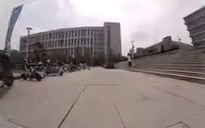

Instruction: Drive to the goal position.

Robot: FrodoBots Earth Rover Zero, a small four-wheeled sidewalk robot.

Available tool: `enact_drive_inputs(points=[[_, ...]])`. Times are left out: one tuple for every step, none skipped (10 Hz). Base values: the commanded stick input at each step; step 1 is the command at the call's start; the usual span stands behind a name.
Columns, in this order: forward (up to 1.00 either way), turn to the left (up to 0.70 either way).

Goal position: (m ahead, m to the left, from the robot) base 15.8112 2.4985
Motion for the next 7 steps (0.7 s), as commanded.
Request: enact_drive_inputs(points=[[0.7, 0.01], [0.7, 0.01], [0.7, 0.01], [0.7, 0.01], [0.7, 0.01], [0.7, 0.01], [0.7, 0.01]])
